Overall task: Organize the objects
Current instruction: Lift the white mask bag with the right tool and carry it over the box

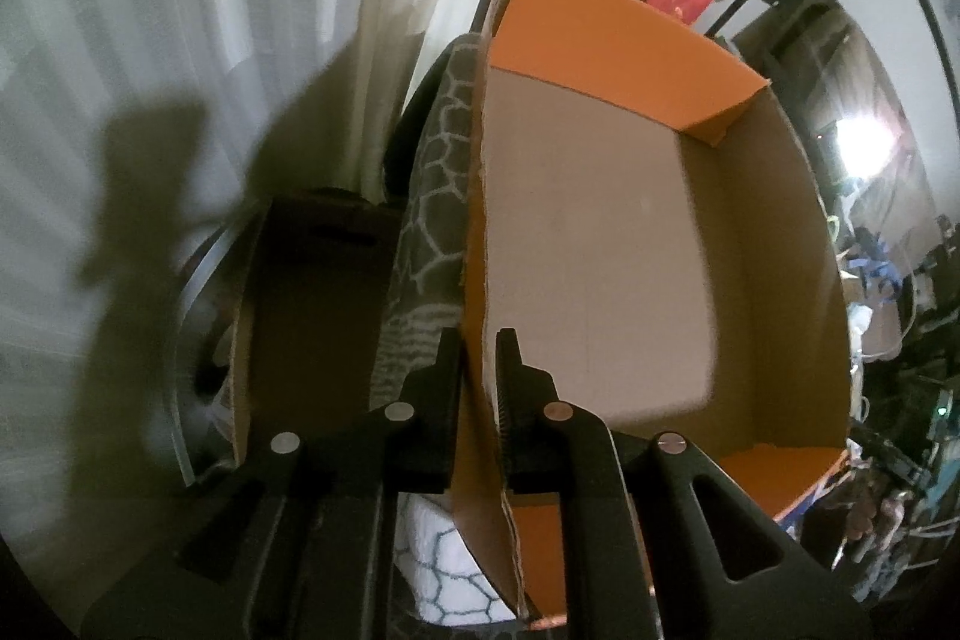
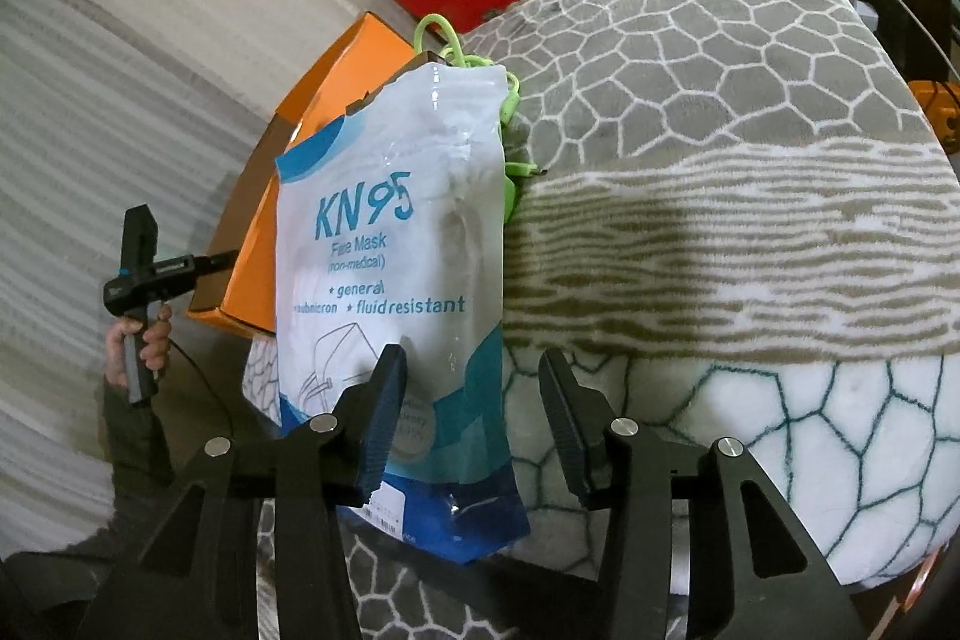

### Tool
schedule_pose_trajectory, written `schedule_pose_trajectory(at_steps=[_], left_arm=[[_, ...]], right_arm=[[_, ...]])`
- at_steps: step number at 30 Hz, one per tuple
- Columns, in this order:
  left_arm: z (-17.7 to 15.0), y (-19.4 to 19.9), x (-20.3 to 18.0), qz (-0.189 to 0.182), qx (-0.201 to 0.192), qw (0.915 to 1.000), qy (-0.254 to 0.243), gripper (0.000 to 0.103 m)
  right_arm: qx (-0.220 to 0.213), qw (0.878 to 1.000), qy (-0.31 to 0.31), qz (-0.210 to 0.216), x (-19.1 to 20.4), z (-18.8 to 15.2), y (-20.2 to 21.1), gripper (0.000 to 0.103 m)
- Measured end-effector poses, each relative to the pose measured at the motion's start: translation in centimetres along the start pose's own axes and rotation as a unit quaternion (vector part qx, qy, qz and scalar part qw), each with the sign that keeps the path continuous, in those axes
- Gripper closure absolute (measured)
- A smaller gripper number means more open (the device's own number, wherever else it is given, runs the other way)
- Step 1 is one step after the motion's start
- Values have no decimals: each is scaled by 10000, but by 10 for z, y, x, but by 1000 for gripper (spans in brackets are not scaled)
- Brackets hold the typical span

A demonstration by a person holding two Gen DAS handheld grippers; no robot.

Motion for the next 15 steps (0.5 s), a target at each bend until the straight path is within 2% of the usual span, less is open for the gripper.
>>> schedule_pose_trajectory(at_steps=[2, 6, 10, 13, 15], left_arm=[[0, 8, 0, -59, -48, 10000, -5, 93], [0, 17, -1, 45, -31, 9999, -122, 97], [1, 18, -3, 93, -20, 9998, -153, 97], [1, 17, -3, 101, -34, 9998, -138, 98], [1, 17, -3, 74, -44, 9999, -113, 98]], right_arm=[[15, 10000, -25, 31, 0, 0, -2, 48], [108, 9998, -16, 155, 4, -4, -9, 50], [128, 9991, 15, 397, 11, -4, -10, 77], [85, 9990, 122, 412, 17, -3, -7, 88], [51, 9988, 162, 452, 23, -2, -3, 90]])
Point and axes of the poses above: each gripper's, at about its wrist camera, not at the fingertips, and y roughly against the way its jaws point, x to its left, z to its top, the point moved 8 cm from there along -y, roughly the way its jaws point, and after that the axes turned 7 degrees about -y, right-handed, at the moved point
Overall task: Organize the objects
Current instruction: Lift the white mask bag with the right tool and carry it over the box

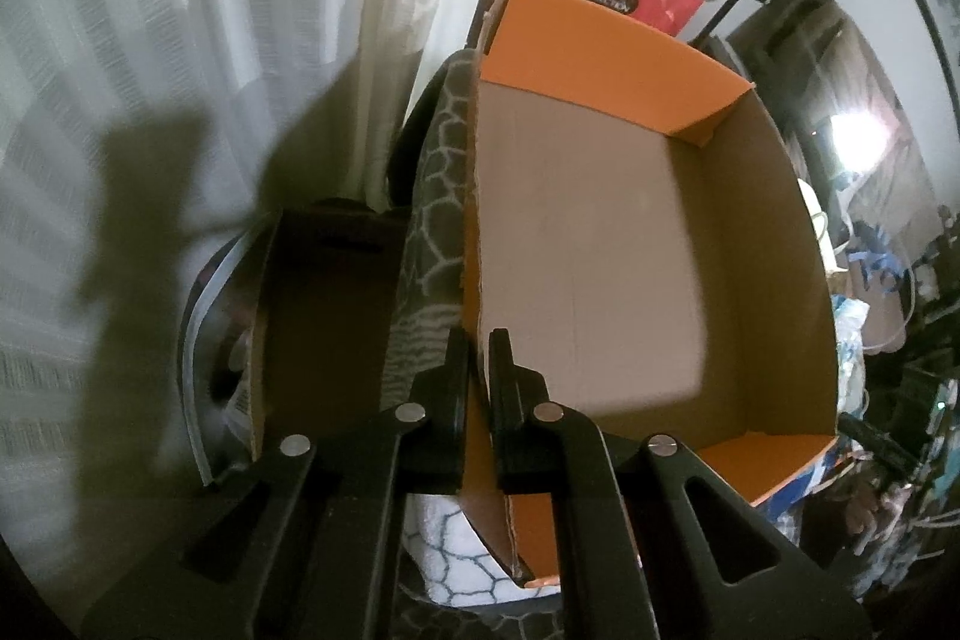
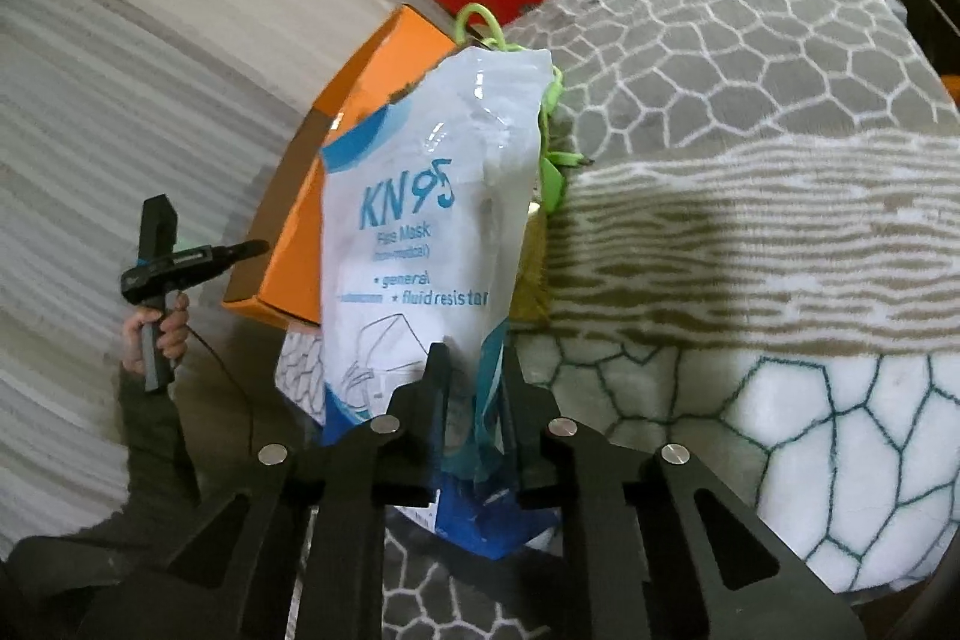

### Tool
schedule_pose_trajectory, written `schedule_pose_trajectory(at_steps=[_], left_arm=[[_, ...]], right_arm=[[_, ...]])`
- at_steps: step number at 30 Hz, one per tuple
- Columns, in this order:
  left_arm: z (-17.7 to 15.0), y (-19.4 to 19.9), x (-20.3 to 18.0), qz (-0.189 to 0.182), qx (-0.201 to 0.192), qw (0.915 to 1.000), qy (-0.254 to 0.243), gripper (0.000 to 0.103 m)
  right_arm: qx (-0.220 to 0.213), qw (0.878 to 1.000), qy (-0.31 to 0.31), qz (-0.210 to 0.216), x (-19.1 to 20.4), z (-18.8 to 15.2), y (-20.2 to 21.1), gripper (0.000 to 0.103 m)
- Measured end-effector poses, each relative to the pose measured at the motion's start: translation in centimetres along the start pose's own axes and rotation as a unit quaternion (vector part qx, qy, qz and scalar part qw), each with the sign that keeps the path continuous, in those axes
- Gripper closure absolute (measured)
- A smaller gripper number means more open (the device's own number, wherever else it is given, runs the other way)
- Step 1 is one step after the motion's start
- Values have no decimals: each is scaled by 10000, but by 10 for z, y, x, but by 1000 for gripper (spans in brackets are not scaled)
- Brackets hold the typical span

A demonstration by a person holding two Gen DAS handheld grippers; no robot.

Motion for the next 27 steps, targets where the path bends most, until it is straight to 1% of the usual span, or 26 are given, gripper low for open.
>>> schedule_pose_trajectory(at_steps=[5, 11, 21, 27], left_arm=[[0, 0, 2, -41, -16, 10000, 39, 97], [1, 1, 2, -43, -18, 10000, 39, 97], [1, 2, 1, -68, -35, 9999, 65, 97], [3, 3, 1, -96, -33, 9999, 93, 97]], right_arm=[[-100, 9998, 147, 12, 18, 0, 14, 95], [-173, 9993, 294, 154, 50, 7, 28, 98], [-308, 9969, 724, 98, 106, 51, 55, 98], [-359, 9959, 814, 153, 132, 83, 51, 98]])
Point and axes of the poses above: each gripper's, at about its wrist camera, not at the fingertips, and y roughly against the way its jaws point, x to its left, z to its top, the point moved 8 cm from there along -y, roughly the way its jaws point, and after that the axes turned 7 degrees about -y, right-handed, at the moved point
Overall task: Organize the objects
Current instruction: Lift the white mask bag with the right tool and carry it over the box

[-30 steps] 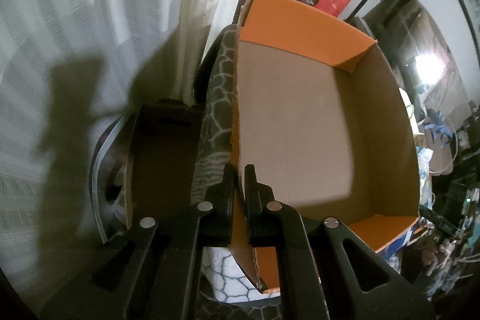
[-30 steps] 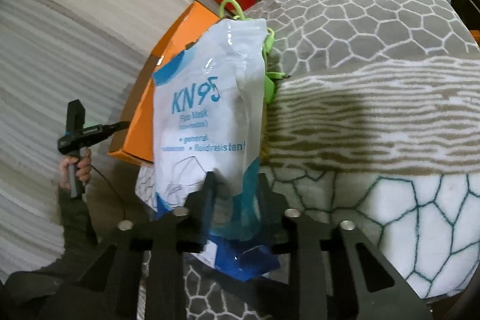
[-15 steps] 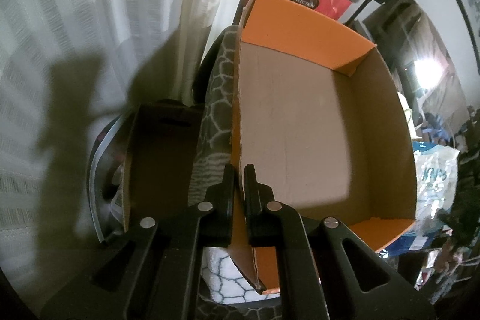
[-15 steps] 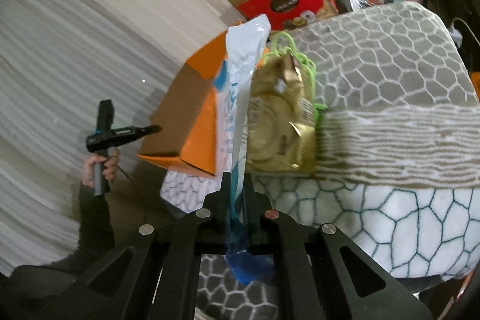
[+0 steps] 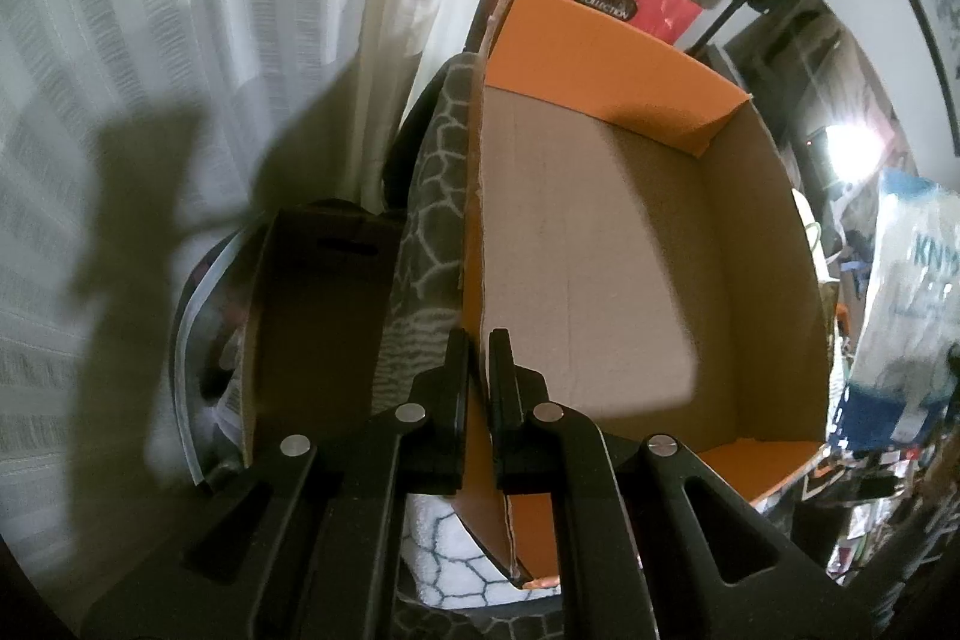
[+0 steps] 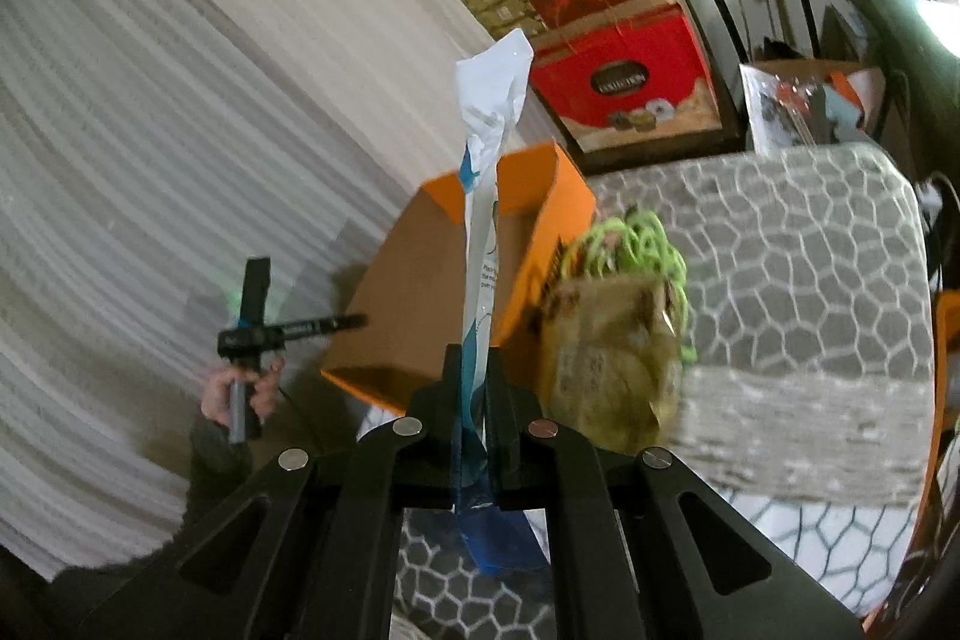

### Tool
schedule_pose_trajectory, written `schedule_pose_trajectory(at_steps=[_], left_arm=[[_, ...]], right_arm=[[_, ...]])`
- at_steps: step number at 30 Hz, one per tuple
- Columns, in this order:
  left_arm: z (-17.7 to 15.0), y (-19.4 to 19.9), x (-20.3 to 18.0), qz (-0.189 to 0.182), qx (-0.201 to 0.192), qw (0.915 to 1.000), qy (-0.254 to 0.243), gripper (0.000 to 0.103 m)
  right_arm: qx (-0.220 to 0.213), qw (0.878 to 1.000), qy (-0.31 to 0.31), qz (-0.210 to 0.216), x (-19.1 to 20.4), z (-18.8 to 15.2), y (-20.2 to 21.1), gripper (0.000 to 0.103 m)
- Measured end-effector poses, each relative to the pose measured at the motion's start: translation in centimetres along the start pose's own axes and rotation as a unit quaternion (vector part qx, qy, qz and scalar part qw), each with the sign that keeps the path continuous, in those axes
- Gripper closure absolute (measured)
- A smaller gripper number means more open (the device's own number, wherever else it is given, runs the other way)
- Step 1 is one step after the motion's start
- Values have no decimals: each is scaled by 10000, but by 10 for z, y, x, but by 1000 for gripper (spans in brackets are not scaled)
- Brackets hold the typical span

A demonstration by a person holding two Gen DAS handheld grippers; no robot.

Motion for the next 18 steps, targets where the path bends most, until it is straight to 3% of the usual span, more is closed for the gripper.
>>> schedule_pose_trajectory(at_steps=[10, 18], left_arm=[[-1, -1, 0, -1, 3, 10000, 28, 97], [-1, -2, 0, -17, 4, 10000, 54, 97]], right_arm=[[227, 9992, -230, 240, 20, 41, -67, 98], [343, 9985, -387, 200, 32, 81, -105, 98]])
Point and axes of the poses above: each gripper's, at about its wrist camera, not at the fingertips, and y roughly against the way its jaws point, x to its left, z to its top, the point moved 8 cm from there along -y, roughly the way its jaws point, and after that the axes turned 7 degrees about -y, right-handed, at the moved point
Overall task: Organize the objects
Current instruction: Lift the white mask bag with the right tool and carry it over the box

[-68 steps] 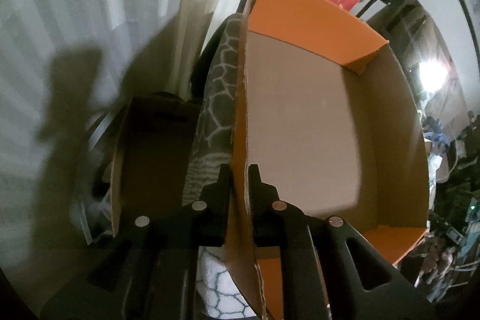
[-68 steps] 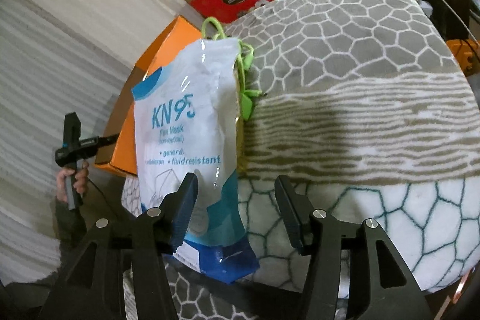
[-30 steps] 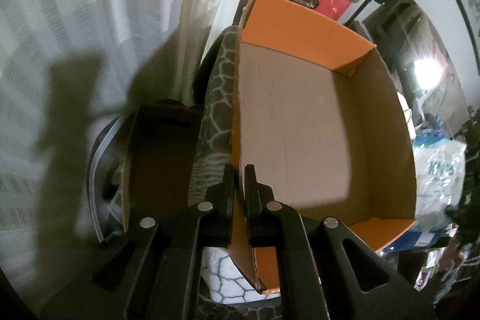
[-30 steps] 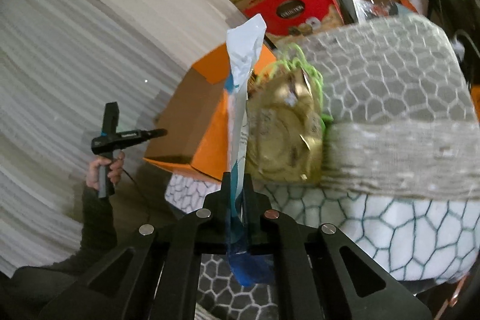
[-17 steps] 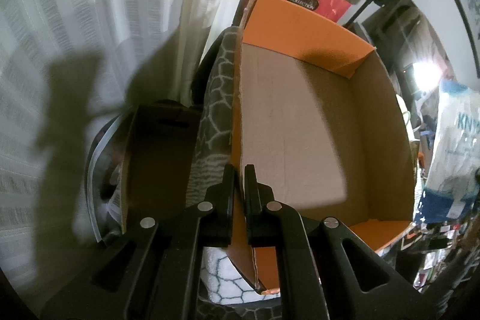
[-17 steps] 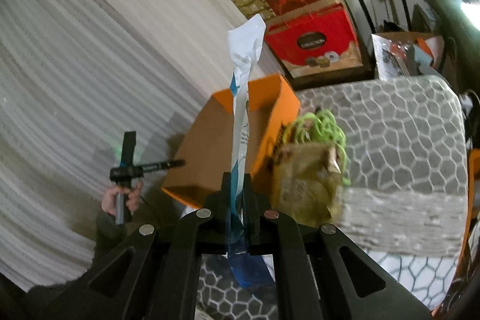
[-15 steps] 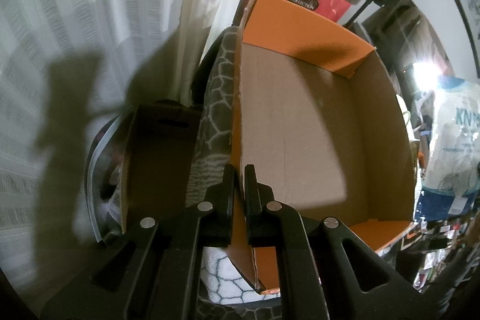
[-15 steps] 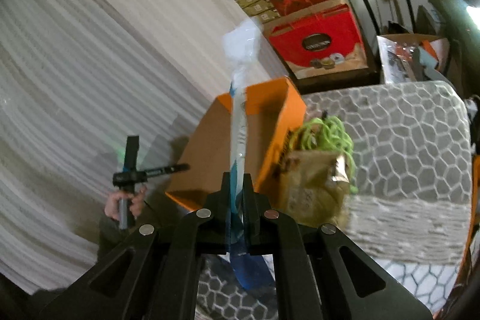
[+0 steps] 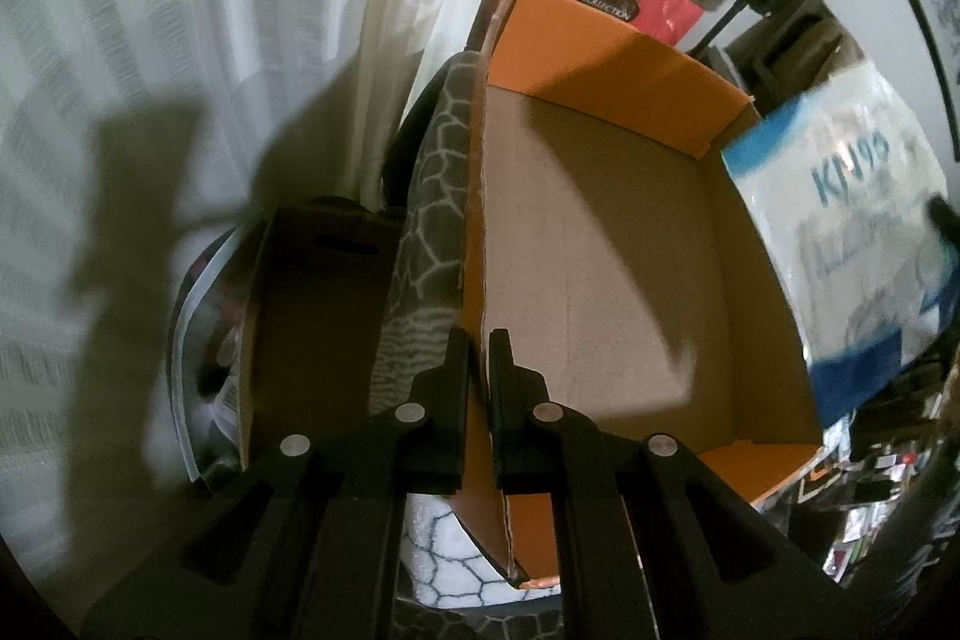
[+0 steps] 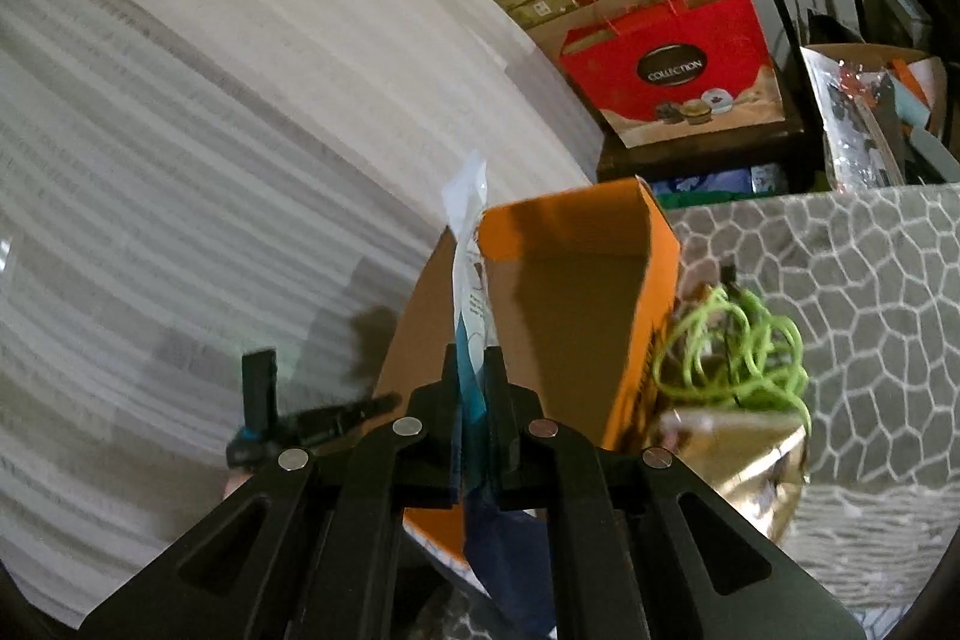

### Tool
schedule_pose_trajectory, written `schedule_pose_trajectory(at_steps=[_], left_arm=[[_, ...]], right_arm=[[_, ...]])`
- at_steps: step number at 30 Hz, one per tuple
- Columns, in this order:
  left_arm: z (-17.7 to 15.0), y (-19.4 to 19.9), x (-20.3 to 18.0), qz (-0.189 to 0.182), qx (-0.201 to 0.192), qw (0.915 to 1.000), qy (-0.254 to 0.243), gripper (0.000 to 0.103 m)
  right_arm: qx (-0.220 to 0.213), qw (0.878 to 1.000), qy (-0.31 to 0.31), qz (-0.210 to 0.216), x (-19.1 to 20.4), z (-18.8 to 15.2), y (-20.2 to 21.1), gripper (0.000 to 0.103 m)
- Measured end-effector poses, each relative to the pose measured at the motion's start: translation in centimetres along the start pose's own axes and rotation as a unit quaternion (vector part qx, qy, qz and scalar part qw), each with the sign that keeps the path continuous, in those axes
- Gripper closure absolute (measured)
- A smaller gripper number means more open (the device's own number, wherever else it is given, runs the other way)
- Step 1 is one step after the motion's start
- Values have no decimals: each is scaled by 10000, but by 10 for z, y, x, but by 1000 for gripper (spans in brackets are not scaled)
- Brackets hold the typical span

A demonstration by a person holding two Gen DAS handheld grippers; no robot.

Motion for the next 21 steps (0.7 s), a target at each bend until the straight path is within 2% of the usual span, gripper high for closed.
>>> schedule_pose_trajectory(at_steps=[6, 13, 21], left_arm=[[-1, 0, 0, -11, -1, 10000, 12, 97], [-1, -1, -1, -30, -3, 10000, 36, 97], [0, -1, 0, -24, 0, 10000, 39, 97]], right_arm=[[54, 9989, -427, 198, 3, 19, -34, 98], [214, 9934, -1102, 234, -22, 12, -95, 98], [137, 9892, -1451, -171, -42, -7, -143, 98]])
Point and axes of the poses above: each gripper's, at about its wrist camera, not at the fingertips, and y roughly against the way its jaws point, x to its left, z to its top, the point moved 8 cm from there along -y, roughly the way its jaws point, and after that the axes turned 7 degrees about -y, right-handed, at the moved point
